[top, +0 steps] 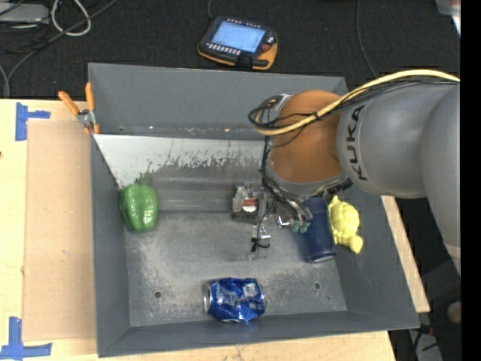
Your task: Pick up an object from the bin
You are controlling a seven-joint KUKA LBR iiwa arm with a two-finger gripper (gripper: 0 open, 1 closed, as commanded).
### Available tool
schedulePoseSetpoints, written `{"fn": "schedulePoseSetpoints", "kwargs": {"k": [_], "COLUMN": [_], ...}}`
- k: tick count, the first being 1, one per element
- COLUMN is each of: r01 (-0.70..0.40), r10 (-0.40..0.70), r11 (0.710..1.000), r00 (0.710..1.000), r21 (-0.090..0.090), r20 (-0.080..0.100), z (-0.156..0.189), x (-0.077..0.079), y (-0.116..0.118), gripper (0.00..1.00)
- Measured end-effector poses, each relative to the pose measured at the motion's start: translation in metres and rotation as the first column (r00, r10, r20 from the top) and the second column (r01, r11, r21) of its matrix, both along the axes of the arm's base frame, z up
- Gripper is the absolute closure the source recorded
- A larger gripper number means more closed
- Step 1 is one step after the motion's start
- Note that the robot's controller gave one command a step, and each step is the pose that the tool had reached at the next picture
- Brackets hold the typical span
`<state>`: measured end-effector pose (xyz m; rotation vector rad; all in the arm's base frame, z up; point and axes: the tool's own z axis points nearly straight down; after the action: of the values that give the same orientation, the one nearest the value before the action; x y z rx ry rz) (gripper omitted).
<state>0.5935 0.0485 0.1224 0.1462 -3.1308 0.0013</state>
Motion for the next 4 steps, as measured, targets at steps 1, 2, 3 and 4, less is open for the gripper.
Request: {"fn": "schedulePoseSetpoints", "kwargs": {"k": [1, 2, 3, 4], "r01": [-0.013, -0.037, 0.067, 0.199], "r10": [0.012, 0.036, -0.067, -0.199], "r11": [1.000, 0.999, 0.998, 0.980], "r00": [1.000, 0.999, 0.998, 0.980], "r21": [0.013, 0.011, 0.014, 0.010], "r20": [0.019, 0.014, 0.016, 0.010], "z": [0.049, 0.030, 0.100, 0.006], "x": [-0.088, -0.076, -0.111, -0.102], "y": [0.046, 0.016, 0.033, -0.038], "gripper": [0.00, 0.00, 0.00, 0.00]}}
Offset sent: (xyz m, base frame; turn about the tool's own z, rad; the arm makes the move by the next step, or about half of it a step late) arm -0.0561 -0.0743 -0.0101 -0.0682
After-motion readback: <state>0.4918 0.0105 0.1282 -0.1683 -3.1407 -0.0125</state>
